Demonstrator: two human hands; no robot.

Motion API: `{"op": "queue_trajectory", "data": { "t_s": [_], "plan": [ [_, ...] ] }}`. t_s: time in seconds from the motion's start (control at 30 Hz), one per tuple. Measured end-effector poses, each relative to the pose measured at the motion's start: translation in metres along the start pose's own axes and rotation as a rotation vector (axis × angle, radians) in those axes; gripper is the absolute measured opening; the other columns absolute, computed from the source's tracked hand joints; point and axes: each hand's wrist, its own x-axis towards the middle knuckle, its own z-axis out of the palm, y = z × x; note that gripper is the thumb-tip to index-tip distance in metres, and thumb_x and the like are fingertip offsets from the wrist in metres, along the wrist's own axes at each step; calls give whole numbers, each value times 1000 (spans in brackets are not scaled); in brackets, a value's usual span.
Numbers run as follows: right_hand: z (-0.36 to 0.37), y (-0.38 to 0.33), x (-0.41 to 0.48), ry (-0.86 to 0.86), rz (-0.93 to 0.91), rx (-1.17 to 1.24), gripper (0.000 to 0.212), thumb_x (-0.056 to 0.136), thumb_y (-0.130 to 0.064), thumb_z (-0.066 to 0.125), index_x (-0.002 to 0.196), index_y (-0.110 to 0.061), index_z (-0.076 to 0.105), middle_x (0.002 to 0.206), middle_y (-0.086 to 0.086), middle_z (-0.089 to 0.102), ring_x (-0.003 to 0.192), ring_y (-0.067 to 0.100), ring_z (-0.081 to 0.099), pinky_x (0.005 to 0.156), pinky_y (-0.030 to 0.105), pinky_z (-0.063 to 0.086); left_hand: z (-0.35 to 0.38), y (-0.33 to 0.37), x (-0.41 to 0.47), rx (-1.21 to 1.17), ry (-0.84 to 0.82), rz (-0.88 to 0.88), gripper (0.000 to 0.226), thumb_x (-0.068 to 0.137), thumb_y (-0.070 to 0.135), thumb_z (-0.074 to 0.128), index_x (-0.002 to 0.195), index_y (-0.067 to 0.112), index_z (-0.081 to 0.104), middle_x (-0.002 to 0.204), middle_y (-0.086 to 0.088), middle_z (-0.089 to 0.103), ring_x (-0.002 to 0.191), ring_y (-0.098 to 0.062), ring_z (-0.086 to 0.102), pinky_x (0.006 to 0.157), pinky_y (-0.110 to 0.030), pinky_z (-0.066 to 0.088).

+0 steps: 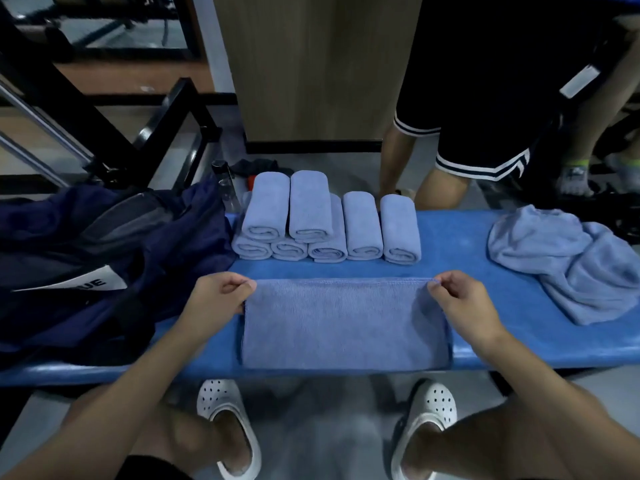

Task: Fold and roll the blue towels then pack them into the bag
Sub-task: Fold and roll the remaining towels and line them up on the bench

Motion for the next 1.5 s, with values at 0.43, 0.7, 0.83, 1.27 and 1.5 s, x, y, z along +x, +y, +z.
{"op": "queue_trajectory", "data": {
  "t_s": [0.43,0.7,0.83,1.27,1.5],
  "plan": [
    [24,21,39,73,-30,-335,17,93,-20,61,77,-15,60,64,3,60,62,16,54,54,26,37,19,-16,32,227,68,-41,16,93,22,68,79,14,68,67,-1,71,59,-19,65,55,-39,59],
    [29,23,39,115,-67,-438,16,93,-26,61,79,-17,60,65,0,63,69,24,58,60,33,42,19,-13,28,290,95,-21,16,92,25,68,77,18,66,64,3,69,64,-21,66,64,-43,59],
    [32,23,35,126,-86,-463,16,94,-30,60,89,-16,59,67,-3,61,72,27,59,63,38,47,27,-10,22,449,124,69,8,92,21,65,87,16,62,73,-7,65,70,-25,63,57,-26,47],
    [54,33,-17,-220,-566,-1119,67,101,-55,12,149,-17,37,158,10,29,147,24,24,117,49,23,69,-28,-23,1102,-232,665,59,100,49,28,151,24,40,160,1,33,150,-17,24,121,-42,16],
    [48,40,-14,-231,-488,-1159,70,98,-60,3,154,-23,25,162,8,17,150,23,15,120,47,14,49,-42,-14,1204,-272,632,68,98,65,15,158,35,11,167,2,6,154,-17,-1,123,-45,9]
  ]
}}
